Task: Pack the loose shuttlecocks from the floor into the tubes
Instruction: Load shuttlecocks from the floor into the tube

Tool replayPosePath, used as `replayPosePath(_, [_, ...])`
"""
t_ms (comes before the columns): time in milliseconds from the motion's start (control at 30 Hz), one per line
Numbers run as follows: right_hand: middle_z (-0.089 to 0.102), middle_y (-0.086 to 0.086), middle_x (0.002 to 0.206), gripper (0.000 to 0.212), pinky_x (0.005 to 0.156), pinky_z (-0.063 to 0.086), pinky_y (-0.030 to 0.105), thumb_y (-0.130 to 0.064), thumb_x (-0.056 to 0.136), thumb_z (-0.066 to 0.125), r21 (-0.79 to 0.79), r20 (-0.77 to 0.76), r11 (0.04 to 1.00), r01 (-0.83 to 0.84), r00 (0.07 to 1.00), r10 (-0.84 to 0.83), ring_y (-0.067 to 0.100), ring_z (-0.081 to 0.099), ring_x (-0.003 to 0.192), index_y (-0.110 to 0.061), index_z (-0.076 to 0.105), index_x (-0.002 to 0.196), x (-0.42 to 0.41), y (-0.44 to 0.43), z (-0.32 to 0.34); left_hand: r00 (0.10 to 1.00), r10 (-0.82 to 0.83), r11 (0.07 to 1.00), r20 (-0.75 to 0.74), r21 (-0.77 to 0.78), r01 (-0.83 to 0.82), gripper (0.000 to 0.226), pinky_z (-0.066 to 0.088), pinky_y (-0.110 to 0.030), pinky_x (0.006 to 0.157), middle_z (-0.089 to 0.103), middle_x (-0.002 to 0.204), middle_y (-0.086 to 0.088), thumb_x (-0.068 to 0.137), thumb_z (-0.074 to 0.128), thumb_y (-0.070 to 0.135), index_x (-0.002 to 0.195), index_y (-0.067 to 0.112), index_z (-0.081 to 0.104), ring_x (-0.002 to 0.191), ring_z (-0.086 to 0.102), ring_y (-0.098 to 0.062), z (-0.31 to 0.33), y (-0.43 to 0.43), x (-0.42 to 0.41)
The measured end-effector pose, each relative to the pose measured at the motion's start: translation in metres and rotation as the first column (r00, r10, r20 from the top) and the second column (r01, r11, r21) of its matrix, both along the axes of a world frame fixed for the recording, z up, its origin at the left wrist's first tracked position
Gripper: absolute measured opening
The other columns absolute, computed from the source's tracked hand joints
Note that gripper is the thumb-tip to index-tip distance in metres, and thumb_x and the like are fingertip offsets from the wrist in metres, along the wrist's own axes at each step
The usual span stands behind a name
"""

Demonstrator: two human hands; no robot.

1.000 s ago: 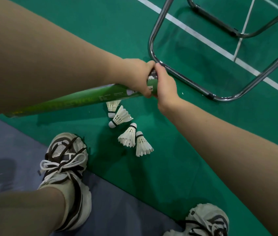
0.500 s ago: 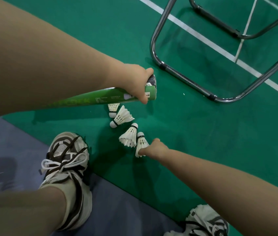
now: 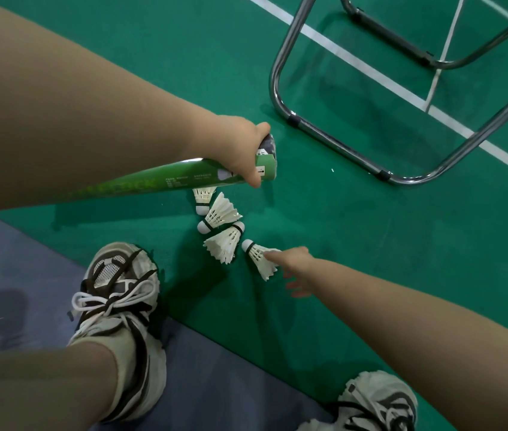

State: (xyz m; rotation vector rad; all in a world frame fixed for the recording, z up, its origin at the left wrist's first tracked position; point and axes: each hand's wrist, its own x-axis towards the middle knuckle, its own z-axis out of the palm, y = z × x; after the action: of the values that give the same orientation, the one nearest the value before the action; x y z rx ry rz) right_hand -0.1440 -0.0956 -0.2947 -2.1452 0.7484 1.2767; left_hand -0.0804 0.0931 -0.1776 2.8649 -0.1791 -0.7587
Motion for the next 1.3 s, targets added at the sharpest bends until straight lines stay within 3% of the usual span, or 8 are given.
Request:
replayPosePath(100, [0.057,0.010,0.093,0.029,0.054,0.038,0.022,-0.019,0.085,0.062,0.032,0.088,0.999,-0.017,0.996,0.014,0.016,0.052,0.067,-0.007,0.051,0.108,-0.003,0.004,-0.005,1.000,0.004,1.000,-0.004,-0.010,-0.004,0.063,0.035,-0.030,0.049,0.049,0.057,0.001,0.077,0.071,0.043,0.118,0.012,0.035,0.059,0.049,-0.015,0.001,-0.001,0.000])
replayPosePath(167, [0.056,0.016,0.105,0.030,0.061,0.044,0.024,-0.008,0.085,0.059,-0.012,0.322,0.999,-0.042,0.946,0.043,0.023,0.056,0.082,-0.004,0.051,0.113,0.011,0.004,0.000,1.000,0.003,1.000,-0.003,-0.012,-0.003,0.067,0.035,-0.030,0.048,0.050,0.057,0.002,0.077,0.071,0.043,0.123,0.010,0.035,0.059,0.049,-0.015,0.001,-0.001,0.000])
replayPosePath(333, [0.061,0.012,0.116,0.035,0.095,0.042,0.035,-0.009,0.087,0.043,-0.068,0.787,0.997,-0.039,0.613,0.077,0.030,0.055,0.106,-0.014,0.049,0.121,0.065,0.002,0.052,1.000,0.002,1.000,-0.005,-0.011,-0.002,0.066,0.035,-0.029,0.048,0.048,0.057,0.001,0.078,0.070,0.042,0.124,0.010,0.035,0.058,0.048,-0.014,0.000,-0.003,0.000])
replayPosePath(500, [0.059,-0.005,0.094,0.025,0.086,0.045,0.031,-0.004,0.085,0.040,0.098,0.926,0.978,-0.183,0.377,-0.022,0.013,0.053,0.087,-0.022,0.058,0.090,0.083,0.012,0.083,1.000,0.008,1.000,-0.013,0.006,-0.007,0.069,0.036,-0.029,0.048,0.050,0.058,-0.001,0.079,0.070,0.043,0.126,0.010,0.033,0.059,0.049,-0.014,-0.001,-0.003,0.000])
replayPosePath(667, [0.052,-0.008,0.073,0.030,0.057,0.039,0.017,0.004,0.083,0.040,0.469,0.749,0.871,-0.144,0.588,-0.306,0.006,0.047,0.064,-0.018,0.052,0.098,0.071,0.046,0.087,1.000,0.009,0.999,0.030,-0.049,-0.008,0.054,0.035,-0.028,0.048,0.054,0.052,0.004,0.076,0.072,0.042,0.103,0.019,0.032,0.058,0.051,-0.011,-0.003,-0.003,0.003])
replayPosePath(867, [0.061,-0.005,0.076,0.021,0.069,0.037,0.028,-0.033,0.095,0.044,0.663,0.416,0.748,0.037,0.812,-0.409,0.011,0.053,0.071,-0.020,0.058,0.088,0.070,0.063,0.089,0.999,0.016,0.998,0.050,-0.057,-0.014,0.054,0.039,-0.029,0.051,0.055,0.051,0.003,0.073,0.073,0.043,0.100,0.016,0.034,0.057,0.053,-0.013,-0.004,-0.001,0.005])
replayPosePath(1133, [0.058,-0.004,0.073,0.021,0.091,0.031,0.042,-0.016,0.075,0.048,0.763,0.138,0.640,-0.094,0.990,-0.019,0.014,0.051,0.075,-0.024,0.061,0.061,0.083,0.037,0.098,0.992,-0.077,0.996,0.096,-0.041,0.081,0.055,0.037,-0.029,0.050,0.056,0.049,0.004,0.073,0.072,0.050,0.101,0.020,0.035,0.054,0.053,-0.010,-0.002,0.001,0.000])
replayPosePath(1300, [0.061,0.002,0.084,0.029,0.065,0.038,0.028,-0.008,0.060,0.051,0.750,0.114,0.652,-0.115,0.993,0.043,0.012,0.054,0.064,-0.017,0.055,0.087,0.073,0.047,0.097,0.985,-0.148,0.989,0.085,-0.015,0.150,0.055,0.037,-0.029,0.052,0.060,0.053,0.002,0.072,0.071,0.052,0.099,0.020,0.035,0.052,0.050,-0.007,-0.005,-0.007,-0.001])
